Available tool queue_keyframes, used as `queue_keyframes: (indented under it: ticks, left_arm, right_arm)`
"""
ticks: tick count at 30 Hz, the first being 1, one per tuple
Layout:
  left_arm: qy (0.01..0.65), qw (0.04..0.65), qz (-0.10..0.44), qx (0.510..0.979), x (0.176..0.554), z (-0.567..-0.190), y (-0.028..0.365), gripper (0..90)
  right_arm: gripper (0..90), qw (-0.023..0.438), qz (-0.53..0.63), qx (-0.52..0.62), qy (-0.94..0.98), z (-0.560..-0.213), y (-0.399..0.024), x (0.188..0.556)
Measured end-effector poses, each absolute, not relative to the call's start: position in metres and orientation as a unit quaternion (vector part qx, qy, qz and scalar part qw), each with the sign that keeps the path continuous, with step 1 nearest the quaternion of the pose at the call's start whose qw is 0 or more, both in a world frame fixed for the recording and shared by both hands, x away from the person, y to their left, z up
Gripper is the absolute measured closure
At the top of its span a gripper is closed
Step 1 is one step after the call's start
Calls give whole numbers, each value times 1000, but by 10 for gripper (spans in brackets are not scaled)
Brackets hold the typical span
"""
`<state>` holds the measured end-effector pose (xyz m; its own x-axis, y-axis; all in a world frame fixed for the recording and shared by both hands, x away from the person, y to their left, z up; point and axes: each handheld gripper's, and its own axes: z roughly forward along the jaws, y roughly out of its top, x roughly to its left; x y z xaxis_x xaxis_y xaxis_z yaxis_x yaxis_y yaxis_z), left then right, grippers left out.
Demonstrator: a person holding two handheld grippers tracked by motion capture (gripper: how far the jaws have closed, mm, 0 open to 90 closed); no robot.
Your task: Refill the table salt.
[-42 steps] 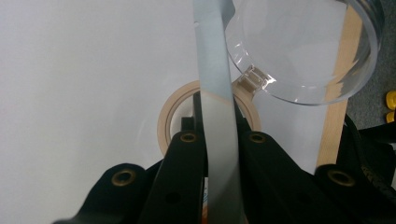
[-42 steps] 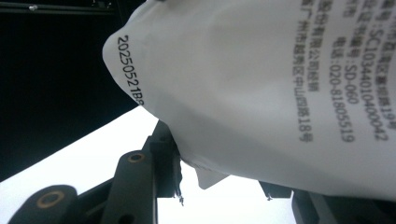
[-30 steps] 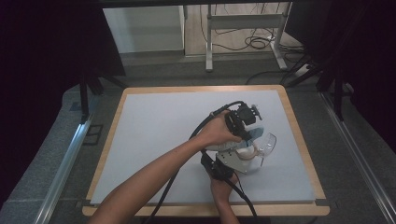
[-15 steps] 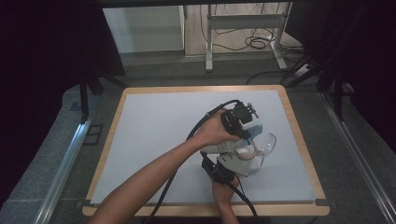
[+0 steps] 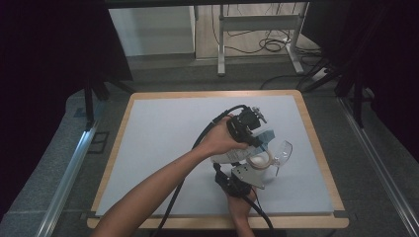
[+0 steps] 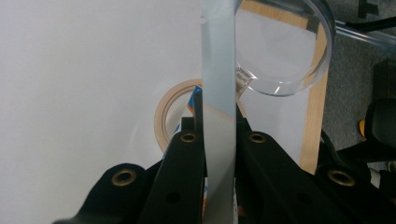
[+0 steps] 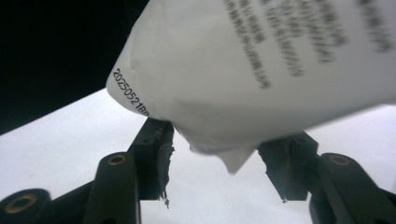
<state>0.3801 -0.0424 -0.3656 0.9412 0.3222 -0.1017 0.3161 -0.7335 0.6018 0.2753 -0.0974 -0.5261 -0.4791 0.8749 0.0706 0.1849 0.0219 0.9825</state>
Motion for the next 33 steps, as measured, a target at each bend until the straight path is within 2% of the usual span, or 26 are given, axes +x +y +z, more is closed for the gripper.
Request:
queue_keyframes:
  ticks: [6, 18, 26, 33]
  left_arm:
    - [183, 348, 1, 919, 380, -365, -31, 900]
    - [194, 392, -2, 899, 379, -370, -19, 900]
    - [206, 425, -7, 881, 378, -375, -7, 900]
    - [224, 424, -1, 877, 381, -388, 6, 900]
  right_arm:
    - [402, 299, 559, 405, 659, -524, -102, 271]
    - [382, 277, 539, 391, 693, -525, -128, 258]
    - [369, 279, 525, 360, 719, -524, -168, 232]
    - [370, 273, 543, 361, 707, -525, -202, 220]
